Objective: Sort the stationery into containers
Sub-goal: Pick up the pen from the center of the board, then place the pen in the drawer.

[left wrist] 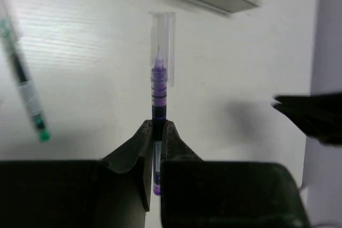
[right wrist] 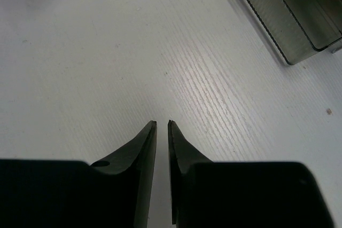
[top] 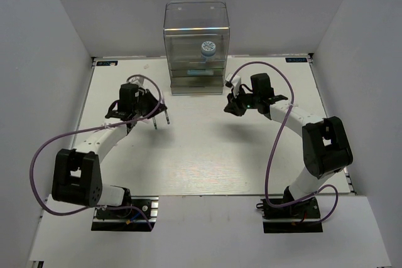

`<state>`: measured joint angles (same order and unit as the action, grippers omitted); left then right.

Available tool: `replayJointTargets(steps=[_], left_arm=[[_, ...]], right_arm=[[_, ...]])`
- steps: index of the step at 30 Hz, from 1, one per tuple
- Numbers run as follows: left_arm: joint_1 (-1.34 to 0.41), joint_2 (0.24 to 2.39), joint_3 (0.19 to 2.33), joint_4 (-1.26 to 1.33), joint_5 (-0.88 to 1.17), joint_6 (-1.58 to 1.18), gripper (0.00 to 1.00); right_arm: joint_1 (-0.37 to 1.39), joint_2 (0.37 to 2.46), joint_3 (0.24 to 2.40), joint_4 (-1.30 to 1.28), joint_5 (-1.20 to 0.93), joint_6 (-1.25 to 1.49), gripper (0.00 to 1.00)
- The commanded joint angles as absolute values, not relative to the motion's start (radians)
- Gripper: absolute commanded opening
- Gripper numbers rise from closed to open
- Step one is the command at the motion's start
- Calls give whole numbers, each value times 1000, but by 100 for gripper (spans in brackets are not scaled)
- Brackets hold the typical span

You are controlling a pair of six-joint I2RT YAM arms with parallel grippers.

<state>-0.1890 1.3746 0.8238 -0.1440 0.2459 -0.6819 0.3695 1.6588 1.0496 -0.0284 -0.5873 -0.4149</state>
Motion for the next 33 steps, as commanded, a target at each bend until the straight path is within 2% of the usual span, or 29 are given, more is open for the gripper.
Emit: replayJointTargets(steps=[1, 6, 8, 12, 19, 27, 33], left_arm=[[-192, 1379, 836, 121, 574, -433, 0], [-192, 1532, 971, 187, 680, -319, 0], [-177, 1587, 1023, 208, 655, -415, 0], [-176, 1664, 1057, 322, 532, -815, 0], [-210, 1703, 1040, 351, 373, -1194, 0], [-239, 1749, 1202, 56, 123, -1417, 0], [-268, 1910, 1452, -181, 104, -1500, 0]], right_arm=[[374, 1661, 1078, -26, -607, -417, 21], [373, 1657, 1077, -25, -611, -417, 22], [374, 1655, 1078, -26, -604, -416, 22], [370, 1641, 1071, -21, -598, -417, 22], [368, 1615, 1037, -21, -577, -431, 22], [370, 1621, 1042, -15, -587, -405, 22], [367, 1609, 1043, -15, -584, -400, 22]])
